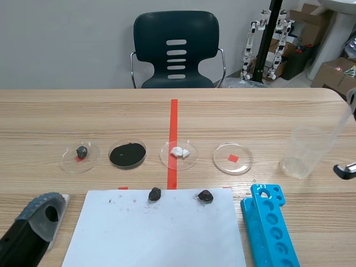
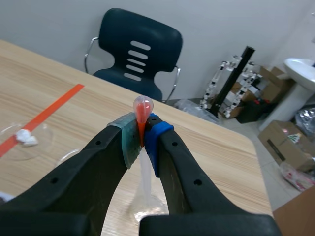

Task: Put the dropper in the beaker

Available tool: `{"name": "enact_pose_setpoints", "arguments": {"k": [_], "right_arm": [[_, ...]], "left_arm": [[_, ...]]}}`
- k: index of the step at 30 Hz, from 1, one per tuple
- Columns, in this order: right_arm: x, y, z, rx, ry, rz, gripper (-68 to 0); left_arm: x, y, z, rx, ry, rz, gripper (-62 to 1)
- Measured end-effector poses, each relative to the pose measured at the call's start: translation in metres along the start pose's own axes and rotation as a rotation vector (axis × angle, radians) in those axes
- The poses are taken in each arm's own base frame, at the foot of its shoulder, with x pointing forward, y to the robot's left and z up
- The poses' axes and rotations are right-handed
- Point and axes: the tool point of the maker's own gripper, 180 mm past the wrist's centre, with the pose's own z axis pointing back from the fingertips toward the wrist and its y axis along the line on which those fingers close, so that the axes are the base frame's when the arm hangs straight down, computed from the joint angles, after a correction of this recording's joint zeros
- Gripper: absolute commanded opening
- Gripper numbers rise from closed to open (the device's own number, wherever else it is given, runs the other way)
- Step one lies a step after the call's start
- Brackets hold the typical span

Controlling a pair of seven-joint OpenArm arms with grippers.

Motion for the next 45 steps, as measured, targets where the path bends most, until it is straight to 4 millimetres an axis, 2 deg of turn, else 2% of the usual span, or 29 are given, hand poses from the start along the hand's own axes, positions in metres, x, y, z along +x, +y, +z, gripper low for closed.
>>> {"name": "enact_pose_setpoints", "arguments": {"k": [5, 8, 14, 18, 24, 32, 37, 42, 45], "right_arm": [[-0.011, -0.030, -0.010, -0.081, 0.015, 0.014, -66.7], [-0.022, -0.040, -0.018, -0.105, 0.049, 0.009, -66.7], [-0.018, -0.058, -0.040, -0.122, 0.024, -0.011, -66.7], [-0.020, -0.055, -0.055, -0.069, 0.030, -0.035, -66.7], [-0.047, -0.045, -0.075, -0.038, 0.101, -0.091, -66.7], [-0.067, -0.025, -0.100, 0.020, 0.140, -0.147, -66.7], [-0.086, -0.016, -0.100, 0.034, 0.152, -0.182, -66.7], [-0.105, -0.016, -0.093, 0.019, 0.173, -0.211, -66.7], [-0.110, -0.016, -0.090, 0.017, 0.171, -0.222, -66.7]], "left_arm": [[0.000, 0.000, 0.000, 0.000, 0.000, 0.000, 1.4], [0.000, 0.000, 0.000, 0.000, 0.000, 0.000, 1.4], [0.000, 0.000, 0.000, 0.000, 0.000, 0.000, 1.4], [0.000, 0.000, 0.000, 0.000, 0.000, 0.000, 1.4], [0.000, 0.000, 0.000, 0.000, 0.000, 0.000, 1.4], [0.000, 0.000, 0.000, 0.000, 0.000, 0.000, 1.4], [0.000, 0.000, 0.000, 0.000, 0.000, 0.000, 1.4], [0.000, 0.000, 0.000, 0.000, 0.000, 0.000, 1.4], [0.000, 0.000, 0.000, 0.000, 0.000, 0.000, 1.4]]}}
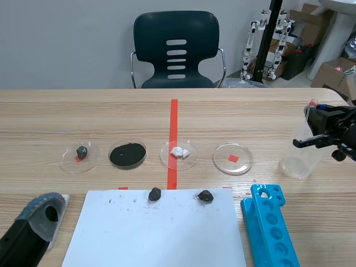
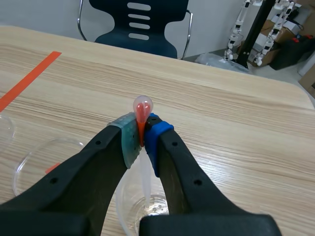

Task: Put the dropper in the beaker

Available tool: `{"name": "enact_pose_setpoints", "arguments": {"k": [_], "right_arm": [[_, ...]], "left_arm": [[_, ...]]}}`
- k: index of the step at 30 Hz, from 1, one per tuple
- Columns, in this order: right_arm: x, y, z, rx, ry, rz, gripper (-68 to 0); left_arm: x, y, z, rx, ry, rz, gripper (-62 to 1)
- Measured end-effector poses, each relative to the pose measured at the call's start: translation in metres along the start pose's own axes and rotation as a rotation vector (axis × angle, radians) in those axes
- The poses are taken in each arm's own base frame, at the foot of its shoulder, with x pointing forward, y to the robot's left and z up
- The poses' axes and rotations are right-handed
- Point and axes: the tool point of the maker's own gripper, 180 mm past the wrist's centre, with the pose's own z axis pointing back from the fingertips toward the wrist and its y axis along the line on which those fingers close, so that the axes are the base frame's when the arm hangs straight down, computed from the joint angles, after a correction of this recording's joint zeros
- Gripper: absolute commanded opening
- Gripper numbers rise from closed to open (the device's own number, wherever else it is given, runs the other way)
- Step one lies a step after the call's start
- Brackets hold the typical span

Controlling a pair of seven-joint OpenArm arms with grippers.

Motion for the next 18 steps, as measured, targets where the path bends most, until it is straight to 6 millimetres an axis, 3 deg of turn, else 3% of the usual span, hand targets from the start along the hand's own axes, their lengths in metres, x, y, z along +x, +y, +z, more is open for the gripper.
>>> {"name": "enact_pose_setpoints", "arguments": {"k": [13, 18], "right_arm": [[-0.007, -0.001, 0.002, -0.003, 0.013, -0.007, -66.2], [-0.014, -0.002, 0.004, -0.008, 0.033, -0.009, -59.8]], "left_arm": [[0.000, 0.000, 0.000, 0.000, 0.000, 0.000, 1.4], [0.000, 0.000, 0.000, 0.000, 0.000, 0.000, 1.4]]}}
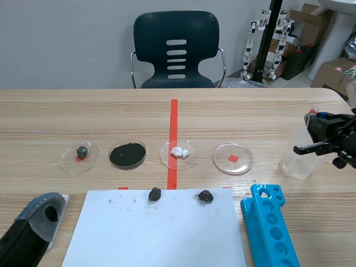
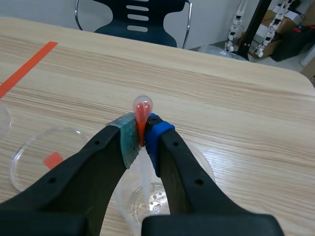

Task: Put the dropper in the beaker

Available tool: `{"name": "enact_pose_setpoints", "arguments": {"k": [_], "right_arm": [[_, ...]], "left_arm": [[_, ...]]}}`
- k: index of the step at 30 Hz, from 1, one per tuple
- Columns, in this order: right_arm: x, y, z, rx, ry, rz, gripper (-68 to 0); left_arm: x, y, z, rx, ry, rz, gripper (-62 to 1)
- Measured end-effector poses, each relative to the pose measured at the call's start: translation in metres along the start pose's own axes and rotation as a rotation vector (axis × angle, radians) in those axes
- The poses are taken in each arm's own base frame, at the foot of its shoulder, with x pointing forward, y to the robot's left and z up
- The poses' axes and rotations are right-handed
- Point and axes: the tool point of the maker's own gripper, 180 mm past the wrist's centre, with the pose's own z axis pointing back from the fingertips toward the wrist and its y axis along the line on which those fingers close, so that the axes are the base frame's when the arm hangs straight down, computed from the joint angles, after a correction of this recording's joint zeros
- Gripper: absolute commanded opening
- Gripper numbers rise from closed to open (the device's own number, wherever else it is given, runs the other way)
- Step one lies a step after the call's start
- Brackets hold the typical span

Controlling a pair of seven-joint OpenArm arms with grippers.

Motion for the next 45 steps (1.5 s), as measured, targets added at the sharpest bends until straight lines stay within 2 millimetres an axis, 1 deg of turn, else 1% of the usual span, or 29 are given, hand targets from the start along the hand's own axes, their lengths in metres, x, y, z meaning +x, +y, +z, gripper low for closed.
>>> {"name": "enact_pose_setpoints", "arguments": {"k": [3, 6, 9, 10, 14, 16, 21, 25, 28, 32, 45], "right_arm": [[-0.003, 0.000, 0.001, 0.001, 0.009, -0.001, -54.1], [-0.003, 0.000, 0.001, 0.001, 0.009, 0.000, -45.1], [-0.003, 0.001, 0.001, 0.001, 0.012, 0.003, -31.5], [-0.004, 0.001, 0.001, 0.001, 0.016, 0.003, -24.8], [-0.004, 0.001, 0.001, 0.001, 0.018, 0.003, -4.4], [-0.004, 0.001, 0.001, 0.002, 0.018, 0.004, 0.4], [-0.004, 0.001, 0.002, 0.002, 0.016, 0.006, 0.4], [-0.005, -0.001, 0.011, 0.013, 0.027, 0.036, 0.4], [0.000, 0.002, 0.016, 0.027, 0.023, 0.057, 0.4], [0.011, 0.005, 0.019, 0.032, -0.007, 0.060, 0.4], [0.011, 0.005, 0.020, 0.032, -0.007, 0.061, 0.4]], "left_arm": [[0.000, 0.000, 0.000, 0.000, 0.000, 0.000, 1.4], [0.000, 0.000, 0.000, 0.000, 0.000, 0.000, 1.4], [0.000, 0.000, 0.000, 0.000, 0.000, 0.000, 1.4], [0.000, 0.000, 0.000, 0.000, 0.000, 0.000, 1.4], [0.000, 0.000, 0.000, 0.000, 0.000, 0.000, 1.4], [0.000, 0.000, 0.000, 0.000, 0.000, 0.000, 1.4], [0.000, 0.000, 0.000, 0.000, 0.000, 0.000, 1.4], [0.000, 0.000, 0.000, 0.000, 0.000, 0.000, 1.4], [0.000, 0.000, 0.000, 0.000, 0.000, 0.000, 1.4], [0.000, 0.000, 0.000, 0.001, 0.000, 0.000, 1.4], [0.000, 0.000, 0.000, 0.000, 0.000, 0.000, 1.4]]}}
